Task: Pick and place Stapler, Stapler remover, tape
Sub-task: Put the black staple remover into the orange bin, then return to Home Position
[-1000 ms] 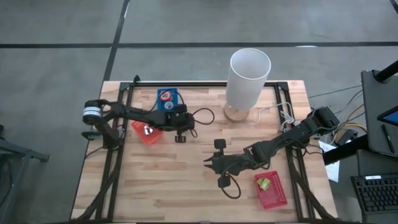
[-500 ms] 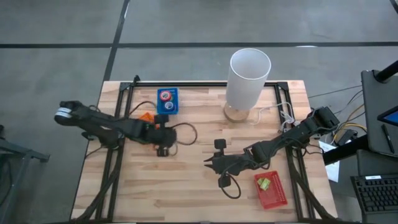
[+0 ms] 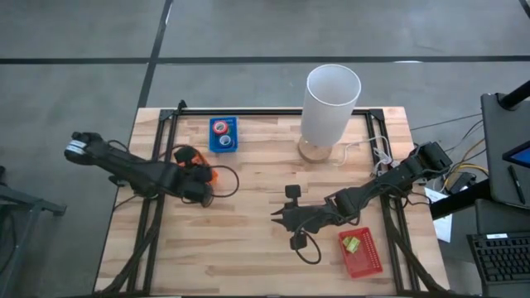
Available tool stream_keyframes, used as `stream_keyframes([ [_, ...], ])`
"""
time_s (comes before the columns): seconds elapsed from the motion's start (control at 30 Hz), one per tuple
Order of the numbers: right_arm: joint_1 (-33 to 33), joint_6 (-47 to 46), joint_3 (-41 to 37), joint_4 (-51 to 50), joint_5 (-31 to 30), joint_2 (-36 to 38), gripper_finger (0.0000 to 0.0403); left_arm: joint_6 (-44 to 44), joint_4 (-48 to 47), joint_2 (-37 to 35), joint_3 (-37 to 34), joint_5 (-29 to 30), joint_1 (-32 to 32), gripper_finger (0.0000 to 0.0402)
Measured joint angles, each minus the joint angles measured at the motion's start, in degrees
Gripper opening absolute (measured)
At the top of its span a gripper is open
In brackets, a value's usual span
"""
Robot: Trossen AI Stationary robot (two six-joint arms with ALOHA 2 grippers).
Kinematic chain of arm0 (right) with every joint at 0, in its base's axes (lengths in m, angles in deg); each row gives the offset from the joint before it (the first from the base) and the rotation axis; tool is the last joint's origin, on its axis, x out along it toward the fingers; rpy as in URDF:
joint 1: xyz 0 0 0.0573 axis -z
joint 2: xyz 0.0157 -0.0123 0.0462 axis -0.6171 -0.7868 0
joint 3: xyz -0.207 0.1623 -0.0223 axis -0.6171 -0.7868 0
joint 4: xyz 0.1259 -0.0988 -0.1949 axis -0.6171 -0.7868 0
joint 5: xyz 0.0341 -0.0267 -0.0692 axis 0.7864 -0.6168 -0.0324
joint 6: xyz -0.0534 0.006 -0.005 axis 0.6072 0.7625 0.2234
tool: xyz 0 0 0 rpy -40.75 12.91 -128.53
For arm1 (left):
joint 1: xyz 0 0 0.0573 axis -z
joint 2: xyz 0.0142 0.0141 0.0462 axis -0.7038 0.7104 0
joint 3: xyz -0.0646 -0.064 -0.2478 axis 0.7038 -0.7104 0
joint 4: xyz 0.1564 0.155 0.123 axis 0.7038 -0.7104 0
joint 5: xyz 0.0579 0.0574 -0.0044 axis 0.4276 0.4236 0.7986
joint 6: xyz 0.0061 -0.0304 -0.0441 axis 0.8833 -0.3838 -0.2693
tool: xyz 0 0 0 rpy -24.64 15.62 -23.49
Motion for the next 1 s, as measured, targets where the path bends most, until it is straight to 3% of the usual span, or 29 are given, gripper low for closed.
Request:
stream_keyframes([
  [0.4, 0.16, 0.70, -0.04, 0.11, -0.02, 0.00, 0.0059, -0.03, 7.29, 0.52, -8.19, -4.62, -1.84, 0.0028],
  [0.83, 0.15, 0.31, -0.09, 0.15, -0.02, 0.00, 0.0073, 1.56, 10.35, 0.21, -5.16, -4.37, -2.00, 0.0065],
  [0.9, 0.26, 0.27, -0.27, 0.19, -0.02, -0.03, 0.0074, 3.03, 15.30, 0.01, -4.73, -4.61, -1.98, 0.0063],
  [1.0, 0.78, 0.46, -0.64, 0.42, -0.01, -0.11, 0.0065, 9.19, 31.56, 0.02, -5.78, -8.29, -2.00, 0.0047],
])
